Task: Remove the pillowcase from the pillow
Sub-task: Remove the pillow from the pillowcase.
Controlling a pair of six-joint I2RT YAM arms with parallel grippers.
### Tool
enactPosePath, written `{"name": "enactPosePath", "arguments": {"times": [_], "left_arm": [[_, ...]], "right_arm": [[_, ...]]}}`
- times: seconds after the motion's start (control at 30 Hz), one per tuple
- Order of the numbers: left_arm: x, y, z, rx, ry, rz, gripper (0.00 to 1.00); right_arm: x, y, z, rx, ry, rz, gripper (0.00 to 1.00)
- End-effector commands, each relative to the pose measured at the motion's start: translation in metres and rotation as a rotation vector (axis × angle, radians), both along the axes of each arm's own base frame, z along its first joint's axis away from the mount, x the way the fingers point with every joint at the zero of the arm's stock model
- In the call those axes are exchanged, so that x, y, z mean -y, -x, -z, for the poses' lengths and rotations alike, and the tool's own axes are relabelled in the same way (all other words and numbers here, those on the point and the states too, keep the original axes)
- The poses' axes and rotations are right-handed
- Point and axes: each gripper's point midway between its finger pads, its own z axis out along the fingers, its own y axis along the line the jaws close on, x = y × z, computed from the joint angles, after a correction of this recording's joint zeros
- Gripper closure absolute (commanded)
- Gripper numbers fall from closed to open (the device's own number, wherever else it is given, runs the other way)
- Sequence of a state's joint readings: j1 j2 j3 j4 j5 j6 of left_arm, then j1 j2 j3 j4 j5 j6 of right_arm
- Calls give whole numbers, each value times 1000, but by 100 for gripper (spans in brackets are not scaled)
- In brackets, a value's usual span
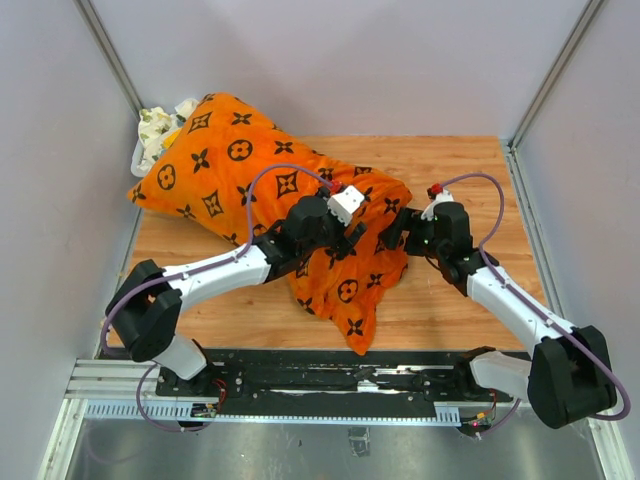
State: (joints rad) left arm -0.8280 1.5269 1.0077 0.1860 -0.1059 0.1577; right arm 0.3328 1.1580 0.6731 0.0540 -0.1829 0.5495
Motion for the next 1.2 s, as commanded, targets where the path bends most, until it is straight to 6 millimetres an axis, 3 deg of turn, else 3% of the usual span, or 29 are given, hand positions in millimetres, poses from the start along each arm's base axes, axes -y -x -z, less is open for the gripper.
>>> {"name": "enactPosePath", "arguments": {"times": [0.0, 0.17, 0.4, 0.57, 0.67, 0.93, 1.17], "left_arm": [[-27, -22, -1, 83, -94, -172, 10], [-47, -20, -22, 145, -109, -210, 9], [-79, -13, -56, 153, 4, -191, 6], [-101, -20, -54, 141, 16, -248, 3], [-105, -30, -44, 113, -18, -302, 3], [-85, -37, -22, 63, -2, -254, 5], [-88, -40, -12, 63, -7, -279, 5]], "right_arm": [[10, -3, 4, -2, -9, 31, 18], [10, -4, 5, -4, -9, 32, 18], [10, -3, 11, -14, -4, 33, 18], [11, -2, 11, -19, 7, 30, 19], [4, 0, -3, 30, 55, 12, 19], [-54, 10, -64, 236, 164, -93, 18], [-96, -6, -72, 250, 174, -141, 29]]}}
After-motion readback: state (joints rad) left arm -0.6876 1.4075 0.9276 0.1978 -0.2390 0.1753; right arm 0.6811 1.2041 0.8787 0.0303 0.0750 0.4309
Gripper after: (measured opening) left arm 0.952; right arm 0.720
